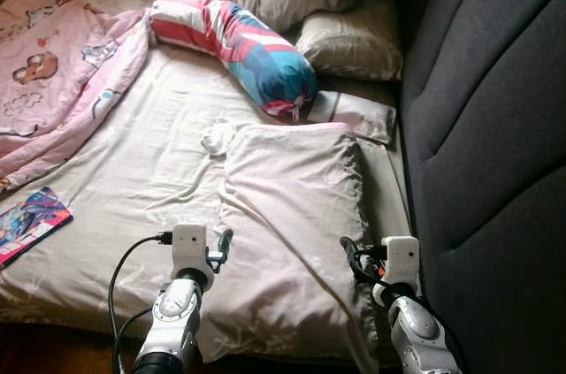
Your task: Clean up the room
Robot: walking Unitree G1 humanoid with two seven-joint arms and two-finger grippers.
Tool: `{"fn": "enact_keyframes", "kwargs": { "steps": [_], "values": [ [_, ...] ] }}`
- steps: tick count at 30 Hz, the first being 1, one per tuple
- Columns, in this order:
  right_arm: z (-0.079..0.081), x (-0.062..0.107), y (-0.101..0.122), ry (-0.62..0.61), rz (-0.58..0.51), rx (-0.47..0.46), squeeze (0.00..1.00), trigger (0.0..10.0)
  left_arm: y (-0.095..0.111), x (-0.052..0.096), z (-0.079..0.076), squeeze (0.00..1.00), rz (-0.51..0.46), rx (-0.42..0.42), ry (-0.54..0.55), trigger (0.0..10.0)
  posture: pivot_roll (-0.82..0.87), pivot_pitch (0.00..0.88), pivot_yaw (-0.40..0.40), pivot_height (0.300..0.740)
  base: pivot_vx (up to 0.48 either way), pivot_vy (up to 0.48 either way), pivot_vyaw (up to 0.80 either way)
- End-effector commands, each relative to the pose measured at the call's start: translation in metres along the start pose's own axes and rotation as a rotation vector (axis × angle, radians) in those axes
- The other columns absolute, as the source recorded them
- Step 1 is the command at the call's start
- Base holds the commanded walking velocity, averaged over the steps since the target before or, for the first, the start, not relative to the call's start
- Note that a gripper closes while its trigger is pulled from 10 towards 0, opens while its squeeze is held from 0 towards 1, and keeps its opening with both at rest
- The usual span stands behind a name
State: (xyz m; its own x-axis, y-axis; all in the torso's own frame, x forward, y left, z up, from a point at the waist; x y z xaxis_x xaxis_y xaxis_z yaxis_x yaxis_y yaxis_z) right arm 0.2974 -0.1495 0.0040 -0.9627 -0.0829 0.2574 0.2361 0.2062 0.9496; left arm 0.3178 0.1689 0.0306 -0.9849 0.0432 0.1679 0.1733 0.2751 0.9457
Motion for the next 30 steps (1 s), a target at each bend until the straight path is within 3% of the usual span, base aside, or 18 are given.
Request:
{"fn": "enact_keyframes", "kwargs": {
  "steps": [1, 5, 14, 30],
  "values": [
    [-0.0053, 0.0014, -0.0044, -0.034, 0.024, -0.013, 0.0, 10.0, 0.0011, -0.0004, 0.0005, 0.0, 0.004, 0.016, -0.004, 10.0, -0.13, 0.178, -0.026, 0.74, 0.0, 0.0, 0.0],
    [-0.0063, 0.0004, -0.0073, -0.029, 0.053, -0.002, 0.0, 10.0, 0.0023, -0.002, -0.001, 0.0, 0.006, 0.012, -0.013, 10.0, -0.13, 0.179, -0.025, 0.74, 0.0, 0.0, 0.0],
    [-0.005, 0.0004, -0.0081, -0.023, 0.055, -0.014, 0.0, 10.0, 0.0035, -0.0045, -0.0052, 0.0, 0.013, 0.01, -0.033, 10.0, -0.12, 0.186, -0.027, 0.681, 0.0, 0.0, 0.0],
    [-0.0031, -0.0013, -0.0104, 0.006, 0.081, 0.002, 0.0, 10.0, 0.0087, -0.0101, -0.0091, 0.0, 0.012, 0.011, -0.047, 10.0, -0.12, 0.193, -0.026, 0.681, 0.0, 0.0, 0.0]
  ]
}}
Point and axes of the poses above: a point about 5 cm out from each wrist's last joint towards the gripper, its own x axis pointing back from the gripper into the wrist, its own y axis along the axis of the wrist's last joint, z = x × y, the point moved 2 cm from there along -x, pointing out of the wrist towards the gripper, and after that the axes turned 15 degrees about x, right-handed, at the moved point
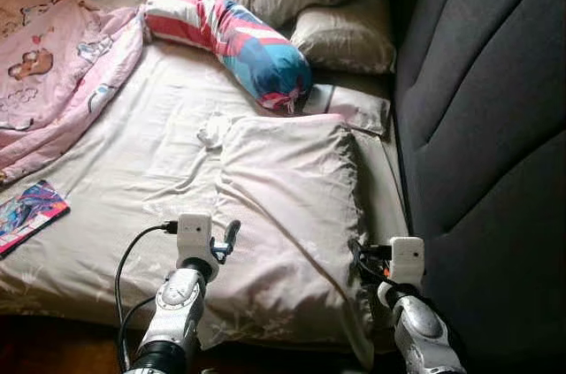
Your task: Clean up the room
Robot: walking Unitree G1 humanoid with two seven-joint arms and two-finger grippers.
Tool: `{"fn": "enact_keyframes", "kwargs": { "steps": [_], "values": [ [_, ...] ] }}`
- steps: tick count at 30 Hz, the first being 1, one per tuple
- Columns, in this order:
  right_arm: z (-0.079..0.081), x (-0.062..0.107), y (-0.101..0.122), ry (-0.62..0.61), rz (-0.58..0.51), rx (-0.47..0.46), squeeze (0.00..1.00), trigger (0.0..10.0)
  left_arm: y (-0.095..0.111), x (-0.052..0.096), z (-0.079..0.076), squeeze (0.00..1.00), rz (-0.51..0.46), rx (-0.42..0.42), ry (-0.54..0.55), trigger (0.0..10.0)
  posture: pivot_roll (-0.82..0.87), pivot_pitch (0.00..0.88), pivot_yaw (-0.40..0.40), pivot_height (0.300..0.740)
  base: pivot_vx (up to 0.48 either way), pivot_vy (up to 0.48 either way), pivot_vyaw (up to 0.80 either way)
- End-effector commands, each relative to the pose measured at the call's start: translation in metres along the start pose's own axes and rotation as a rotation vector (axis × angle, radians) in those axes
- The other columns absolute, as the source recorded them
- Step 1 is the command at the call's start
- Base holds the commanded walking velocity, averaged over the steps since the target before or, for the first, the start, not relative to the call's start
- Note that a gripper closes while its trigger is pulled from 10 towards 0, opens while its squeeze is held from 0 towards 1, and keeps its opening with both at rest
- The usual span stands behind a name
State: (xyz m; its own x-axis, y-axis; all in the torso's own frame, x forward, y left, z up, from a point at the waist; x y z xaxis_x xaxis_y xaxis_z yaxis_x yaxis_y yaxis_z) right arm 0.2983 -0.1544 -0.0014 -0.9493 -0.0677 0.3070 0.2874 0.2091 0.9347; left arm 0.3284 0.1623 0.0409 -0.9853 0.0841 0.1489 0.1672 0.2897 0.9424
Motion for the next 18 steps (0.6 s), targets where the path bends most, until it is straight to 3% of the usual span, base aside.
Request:
{"fn": "enact_keyframes", "kwargs": {
  "steps": [1, 9, 13, 14, 18],
  "values": [
    [0.0009, 0.0001, -0.0046, 0.011, 0.029, 0.004, 0.0, 10.0, -0.001, -0.0014, 0.0, 0.0, 0.019, -0.004, -0.003, 10.0, -0.12, 0.193, -0.026, 0.681, 0.0, 0.0, 0.0],
    [0.0032, -0.0032, -0.0039, 0.022, 0.047, -0.006, 0.0, 10.0, -0.0004, -0.0029, -0.0011, 0.0, 0.026, 0.001, -0.009, 10.0, -0.12, 0.196, -0.027, 0.638, 0.0, 0.0, 0.0],
    [0.0043, -0.0038, -0.0024, 0.032, 0.042, 0.0, 0.0, 10.0, -0.0001, -0.0036, -0.0015, 0.0, 0.028, 0.002, -0.01, 10.0, -0.12, 0.198, -0.027, 0.638, 0.0, 0.0, 0.0],
    [0.0053, -0.0042, -0.0076, 0.035, 0.089, 0.039, 0.0, 10.0, 0.0002, -0.0046, -0.0019, 0.0, 0.032, 0.005, -0.01, 10.0, -0.12, 0.199, -0.028, 0.638, 0.0, 0.0, 0.0],
    [0.0096, -0.0061, -0.0089, 0.06, 0.117, 0.018, 0.0, 10.0, 0.0044, -0.011, -0.0052, 0.0, 0.045, 0.013, -0.01, 10.0, -0.12, 0.203, -0.027, 0.638, 0.0, 0.0, 0.0]
  ]
}}
Point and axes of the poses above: a point about 5 cm out from each wrist's last joint towards the gripper, its own x axis pointing back from the gripper into the wrist, its own y axis along the axis of the wrist's last joint, z = x × y, the point moved 2 cm from there along -x, pointing out of the wrist towards the gripper, and after that the axes turned 15 degrees about x, right-handed, at the moved point
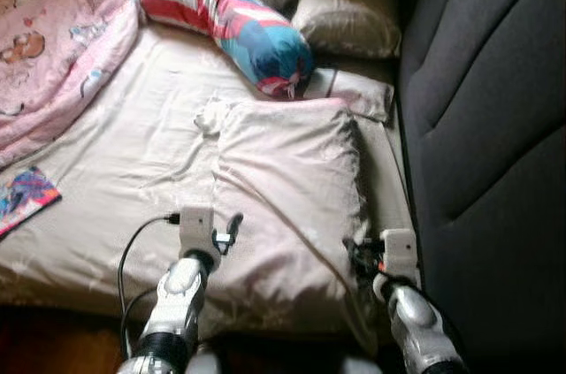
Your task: Clean up the room
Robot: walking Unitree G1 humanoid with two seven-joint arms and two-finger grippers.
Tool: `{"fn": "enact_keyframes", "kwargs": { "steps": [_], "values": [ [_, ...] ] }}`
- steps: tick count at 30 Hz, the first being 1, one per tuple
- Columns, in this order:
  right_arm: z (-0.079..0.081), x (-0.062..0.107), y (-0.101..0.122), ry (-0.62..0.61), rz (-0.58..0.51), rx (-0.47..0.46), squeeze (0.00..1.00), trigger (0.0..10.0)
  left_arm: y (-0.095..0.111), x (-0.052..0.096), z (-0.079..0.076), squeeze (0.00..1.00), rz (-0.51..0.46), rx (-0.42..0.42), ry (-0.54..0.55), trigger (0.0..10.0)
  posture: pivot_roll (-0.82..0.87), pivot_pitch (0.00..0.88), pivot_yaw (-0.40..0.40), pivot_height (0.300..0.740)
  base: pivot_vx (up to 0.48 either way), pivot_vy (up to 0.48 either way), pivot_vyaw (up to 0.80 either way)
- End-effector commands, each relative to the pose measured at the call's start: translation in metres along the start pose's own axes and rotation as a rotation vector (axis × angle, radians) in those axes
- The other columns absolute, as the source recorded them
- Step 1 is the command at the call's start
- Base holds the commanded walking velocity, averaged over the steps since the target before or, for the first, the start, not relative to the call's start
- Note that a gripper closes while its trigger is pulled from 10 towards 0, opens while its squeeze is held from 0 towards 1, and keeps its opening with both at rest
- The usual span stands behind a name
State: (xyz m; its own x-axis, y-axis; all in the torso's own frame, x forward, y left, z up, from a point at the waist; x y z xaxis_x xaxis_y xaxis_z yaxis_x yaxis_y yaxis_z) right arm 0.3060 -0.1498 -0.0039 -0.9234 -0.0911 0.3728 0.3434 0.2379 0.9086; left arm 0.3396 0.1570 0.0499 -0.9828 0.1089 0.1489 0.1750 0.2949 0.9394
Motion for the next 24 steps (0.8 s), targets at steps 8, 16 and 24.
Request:
{"fn": "enact_keyframes", "kwargs": {
  "steps": [8, 16, 24],
  "values": [
    [0.004, -0.012, 0.005, 0.051, 0.088, -0.008, 0.0, 10.0, 0.005, -0.016, 0.002, 0.0, 0.102, 0.004, 0.049, 10.0, -0.12, 0.211, -0.025, 0.638, 0.0, 0.0, 0.0],
    [-0.004, -0.022, 0.016, 0.096, 0.146, 0.029, 0.0, 10.0, 0.012, -0.026, 0.011, 0.0, 0.167, 0.0, 0.141, 10.0, -0.11, 0.225, -0.026, 0.638, 0.0, 0.0, 0.0],
    [-0.013, -0.026, 0.03, 0.089, 0.108, 0.014, 0.0, 10.0, 0.027, -0.031, 0.015, 0.0, 0.12, 0.027, 0.16, 10.0, -0.11, 0.243, -0.028, 0.638, 0.0, 0.0, 0.0]
  ]
}}
Point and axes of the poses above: a point about 5 cm out from each wrist's last joint towards the gripper, its own x axis pointing back from the gripper into the wrist, its own y axis along the axis of the wrist's last joint, z = x × y, the point moved 2 cm from there along -x, pointing out of the wrist towards the gripper, and after that the axes turned 15 degrees about x, right-handed, at the moved point
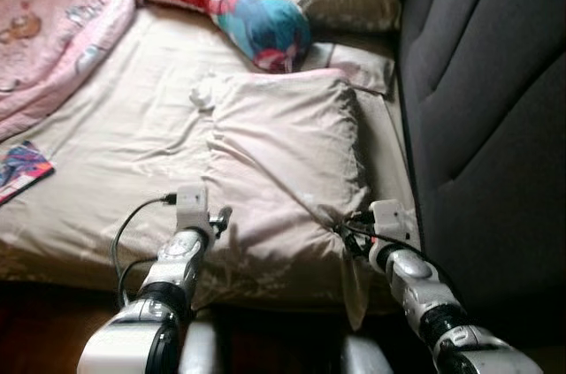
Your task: Clean up the room
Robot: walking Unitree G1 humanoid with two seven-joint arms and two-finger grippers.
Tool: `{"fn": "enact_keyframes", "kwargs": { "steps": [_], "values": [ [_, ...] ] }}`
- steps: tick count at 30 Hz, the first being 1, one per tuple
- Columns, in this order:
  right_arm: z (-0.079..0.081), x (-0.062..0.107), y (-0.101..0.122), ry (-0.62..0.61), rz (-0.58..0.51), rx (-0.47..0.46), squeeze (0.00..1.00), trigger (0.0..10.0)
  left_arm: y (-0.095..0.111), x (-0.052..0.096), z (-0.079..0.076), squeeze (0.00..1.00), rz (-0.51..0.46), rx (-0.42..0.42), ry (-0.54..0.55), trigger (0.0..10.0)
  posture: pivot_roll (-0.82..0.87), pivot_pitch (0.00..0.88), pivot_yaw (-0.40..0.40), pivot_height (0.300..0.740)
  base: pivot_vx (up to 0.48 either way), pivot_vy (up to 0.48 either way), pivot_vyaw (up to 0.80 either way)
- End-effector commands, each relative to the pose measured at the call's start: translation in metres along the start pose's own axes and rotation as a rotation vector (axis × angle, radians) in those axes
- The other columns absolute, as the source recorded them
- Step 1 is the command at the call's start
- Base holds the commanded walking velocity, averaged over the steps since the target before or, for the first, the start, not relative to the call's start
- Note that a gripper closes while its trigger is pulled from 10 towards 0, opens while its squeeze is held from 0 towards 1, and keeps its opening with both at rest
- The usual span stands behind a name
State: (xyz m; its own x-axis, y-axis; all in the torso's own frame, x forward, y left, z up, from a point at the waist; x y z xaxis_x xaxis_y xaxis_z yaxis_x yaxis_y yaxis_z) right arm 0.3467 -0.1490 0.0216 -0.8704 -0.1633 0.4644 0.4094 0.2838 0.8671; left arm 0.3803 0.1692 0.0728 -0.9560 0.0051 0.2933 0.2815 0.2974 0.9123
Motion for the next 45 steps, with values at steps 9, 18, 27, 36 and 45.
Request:
{"fn": "enact_keyframes", "kwargs": {
  "steps": [9, 18, 27, 36, 45],
  "values": [
    [0.004, 0.002, 0.007, 0.024, -0.11, -0.052, 0.0, 10.0, -0.004, 0.007, 0.025, 0.0, -0.038, 0.018, 0.063, 10.0, -0.11, 0.251, -0.027, 0.638, 0.0, 0.0, 0.0],
    [0.0, 0.003, 0.025, 0.013, -0.21, -0.054, 0.0, 10.0, 0.002, 0.009, 0.029, 0.0, -0.083, 0.013, 0.06, 10.0, -0.11, 0.242, -0.026, 0.638, 0.137, 0.0, 0.1],
    [-0.001, 0.003, 0.027, 0.004, -0.218, -0.051, 0.0, 10.0, 0.006, 0.007, 0.024, 0.0, -0.098, 0.012, 0.038, 10.0, -0.11, 0.242, -0.026, 0.638, 0.267, 0.0, 0.0],
    [-0.005, 0.002, 0.03, -0.026, -0.211, -0.057, 0.0, 10.0, 0.01, 0.006, 0.019, 0.0, -0.105, 0.01, -0.004, 10.0, -0.11, 0.25, -0.026, 0.638, 0.306, 0.0, 0.0],
    [-0.009, 0.001, 0.033, -0.056, -0.193, -0.061, 0.0, 10.0, 0.011, 0.006, 0.016, 0.0, -0.083, -0.026, -0.051, 10.0, -0.11, 0.279, -0.023, 0.638, 0.0, 0.0, 0.0]
  ]
}}
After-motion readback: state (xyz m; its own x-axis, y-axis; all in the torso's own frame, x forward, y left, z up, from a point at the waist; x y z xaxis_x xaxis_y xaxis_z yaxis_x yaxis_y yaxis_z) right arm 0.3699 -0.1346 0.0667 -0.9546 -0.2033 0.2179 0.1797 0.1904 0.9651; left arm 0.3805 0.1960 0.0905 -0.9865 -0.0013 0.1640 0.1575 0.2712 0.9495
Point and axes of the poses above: a point about 5 cm out from each wrist's last joint towards the gripper, its own x axis pointing back from the gripper into the wrist, its own y axis along the axis of the wrist's last joint, z = x × y, the point moved 2 cm from there along -x, pointing out of the wrist towards the gripper, and after that the axes turned 15 degrees about x, right-handed, at the moved point
